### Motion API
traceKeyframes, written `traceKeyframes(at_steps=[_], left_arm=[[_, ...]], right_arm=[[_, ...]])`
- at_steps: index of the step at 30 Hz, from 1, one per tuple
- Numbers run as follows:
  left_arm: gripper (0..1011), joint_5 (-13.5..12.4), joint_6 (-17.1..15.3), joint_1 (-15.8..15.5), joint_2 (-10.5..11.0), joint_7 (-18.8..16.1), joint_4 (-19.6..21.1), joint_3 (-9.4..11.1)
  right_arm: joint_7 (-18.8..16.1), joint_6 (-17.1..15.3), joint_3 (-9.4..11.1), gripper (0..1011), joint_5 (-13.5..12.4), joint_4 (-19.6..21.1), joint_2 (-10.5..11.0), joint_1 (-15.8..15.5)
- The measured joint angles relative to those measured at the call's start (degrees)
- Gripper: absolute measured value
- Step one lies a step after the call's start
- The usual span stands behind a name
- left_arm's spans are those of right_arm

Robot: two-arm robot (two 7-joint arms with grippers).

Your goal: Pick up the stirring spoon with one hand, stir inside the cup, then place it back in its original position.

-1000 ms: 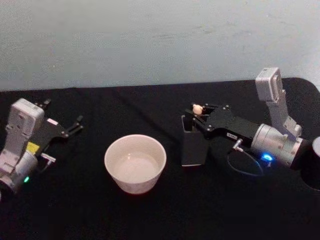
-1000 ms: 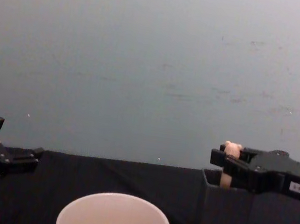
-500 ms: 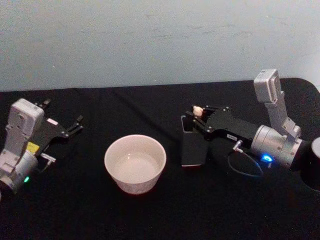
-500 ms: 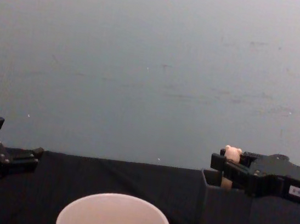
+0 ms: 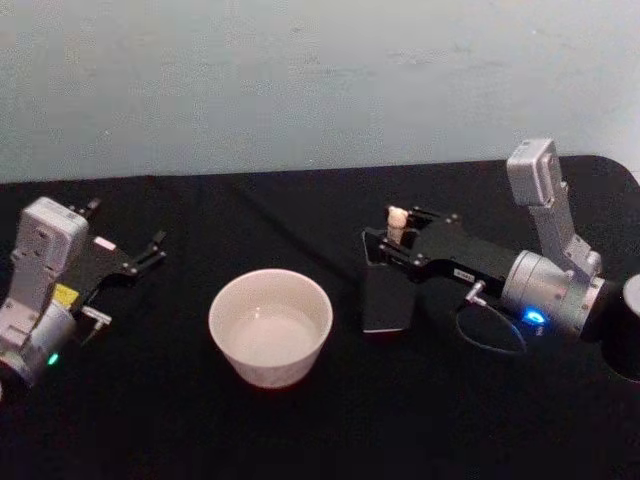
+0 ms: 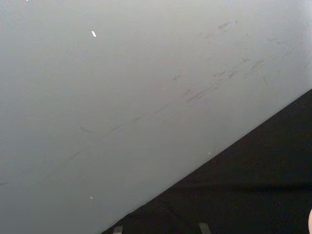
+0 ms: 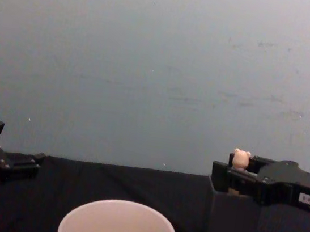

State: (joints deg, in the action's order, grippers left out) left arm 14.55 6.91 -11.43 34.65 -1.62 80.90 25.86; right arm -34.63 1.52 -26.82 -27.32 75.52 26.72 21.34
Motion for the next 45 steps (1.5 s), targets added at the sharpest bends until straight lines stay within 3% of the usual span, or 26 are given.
traceKeyframes(at_steps=[9,18,26,32,36,41,45], left_arm=[[1001,0.00,0.00,0.00,0.00,0.00,0.00,0.00],[1002,0.00,0.00,0.00,0.00,0.00,0.00,0.00],[1001,0.00,0.00,0.00,0.00,0.00,0.00,0.00],[1001,0.00,0.00,0.00,-0.01,0.00,0.00,0.00],[1002,0.00,0.00,0.00,0.00,0.00,0.00,0.00],[1001,0.00,0.00,0.00,0.00,0.00,0.00,0.00],[1001,0.00,0.00,0.00,0.00,0.00,0.00,0.00]], right_arm=[[-0.05,0.02,0.00,780,-0.06,0.00,0.00,0.01],[-0.06,0.05,0.00,996,-0.12,0.00,-0.01,0.01],[0.00,0.92,0.99,1002,-0.90,1.34,-0.08,-0.27],[1.71,3.98,3.07,1002,-0.81,4.21,0.13,-1.00],[5.06,5.49,5.36,1002,-0.11,5.93,-0.08,-1.93],[12.31,5.64,8.39,1002,2.65,5.99,-1.39,-3.43],[15.24,4.98,9.31,1002,4.17,4.98,-2.05,-3.91]])
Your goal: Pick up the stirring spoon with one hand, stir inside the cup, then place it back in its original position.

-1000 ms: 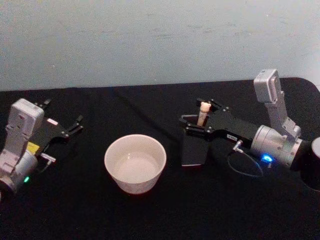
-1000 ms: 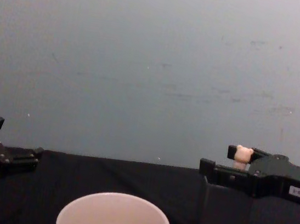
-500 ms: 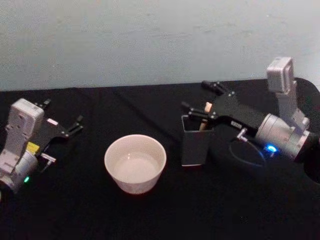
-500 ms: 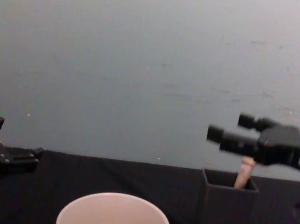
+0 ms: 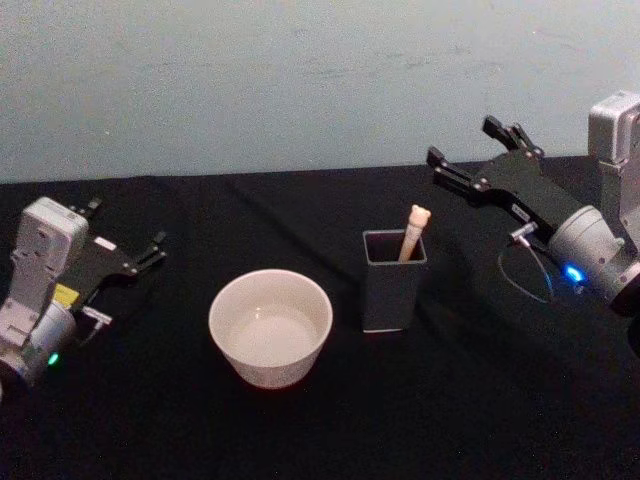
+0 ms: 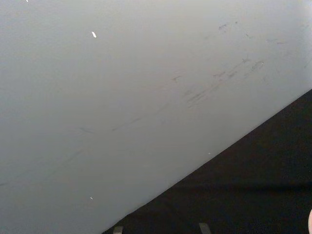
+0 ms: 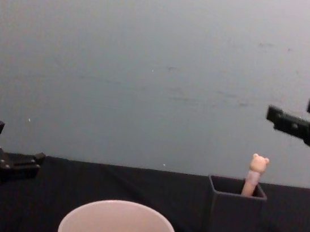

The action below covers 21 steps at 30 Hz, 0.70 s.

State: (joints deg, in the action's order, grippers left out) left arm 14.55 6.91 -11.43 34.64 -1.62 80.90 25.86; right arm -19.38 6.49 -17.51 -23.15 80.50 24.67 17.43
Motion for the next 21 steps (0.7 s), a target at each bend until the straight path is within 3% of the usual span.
traceKeyframes(at_steps=[7,21], left_arm=[[1001,0.00,0.00,0.00,0.00,0.00,0.00,0.00],[1001,0.00,0.00,0.00,0.00,0.00,0.00,0.00]], right_arm=[[3.98,-2.87,0.72,1002,2.55,-3.67,-1.67,-0.68],[2.20,-6.44,-0.25,1002,4.99,-9.15,-3.28,-0.19]])
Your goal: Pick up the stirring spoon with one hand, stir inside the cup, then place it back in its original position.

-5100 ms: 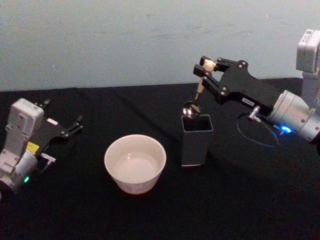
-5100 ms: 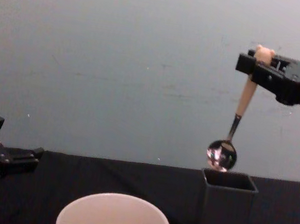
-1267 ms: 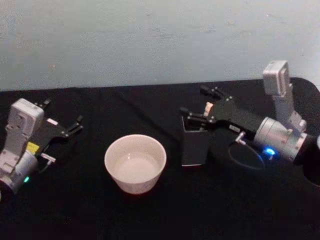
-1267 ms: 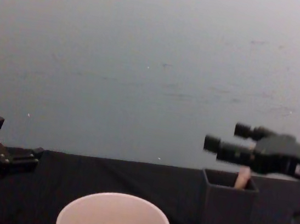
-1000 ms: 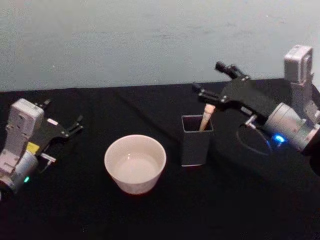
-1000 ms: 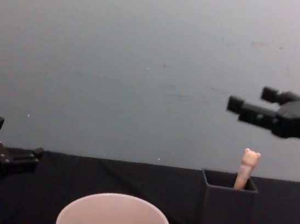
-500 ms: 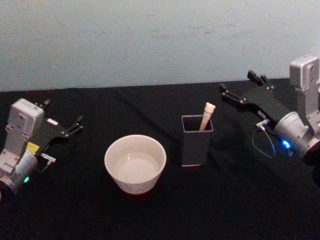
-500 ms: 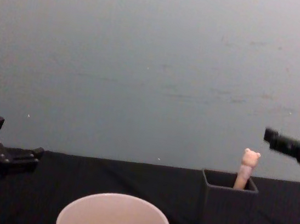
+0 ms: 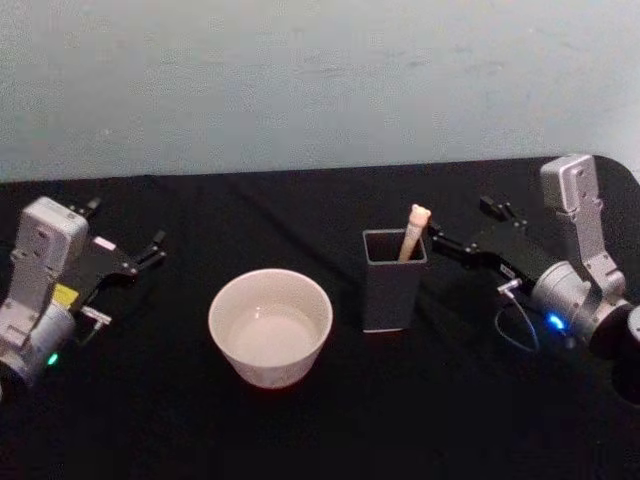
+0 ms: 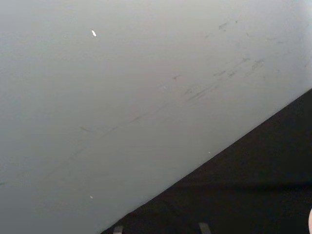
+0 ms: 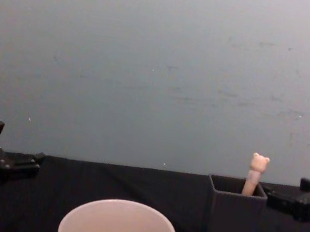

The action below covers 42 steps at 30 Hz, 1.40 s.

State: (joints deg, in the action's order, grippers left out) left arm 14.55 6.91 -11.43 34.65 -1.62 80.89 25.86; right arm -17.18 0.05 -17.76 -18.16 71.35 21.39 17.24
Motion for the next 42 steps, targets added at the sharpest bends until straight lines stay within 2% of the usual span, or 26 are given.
traceKeyframes(at_steps=[42], left_arm=[[1001,0.00,0.00,0.00,0.00,0.00,0.00,0.00]], right_arm=[[0.33,0.22,0.12,1002,-0.31,0.60,0.19,-0.17]])
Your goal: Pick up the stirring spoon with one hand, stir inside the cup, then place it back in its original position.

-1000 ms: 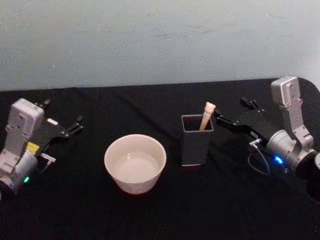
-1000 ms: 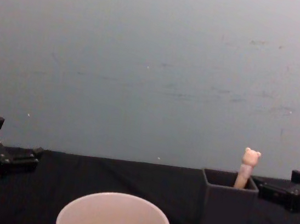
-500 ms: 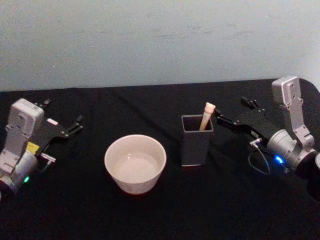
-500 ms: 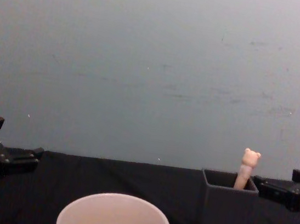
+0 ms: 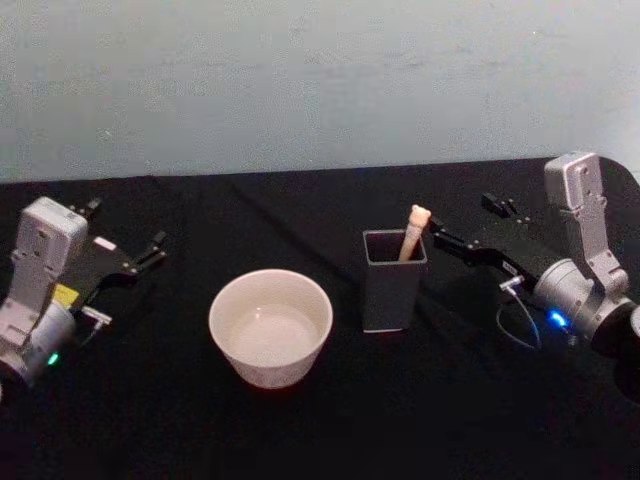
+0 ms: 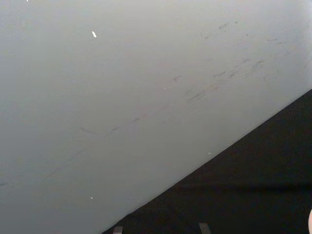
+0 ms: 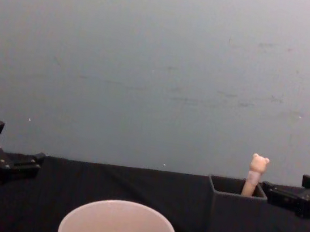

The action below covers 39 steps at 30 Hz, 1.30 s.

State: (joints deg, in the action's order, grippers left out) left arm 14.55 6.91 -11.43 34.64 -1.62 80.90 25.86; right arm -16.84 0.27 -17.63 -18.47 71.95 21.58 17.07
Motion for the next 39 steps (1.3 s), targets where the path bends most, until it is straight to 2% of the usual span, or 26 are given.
traceKeyframes(at_steps=[39], left_arm=[[1001,0.00,0.00,-0.01,0.00,0.00,0.00,0.00]], right_arm=[[0.00,-0.01,0.00,1002,0.00,0.00,0.00,0.00]])
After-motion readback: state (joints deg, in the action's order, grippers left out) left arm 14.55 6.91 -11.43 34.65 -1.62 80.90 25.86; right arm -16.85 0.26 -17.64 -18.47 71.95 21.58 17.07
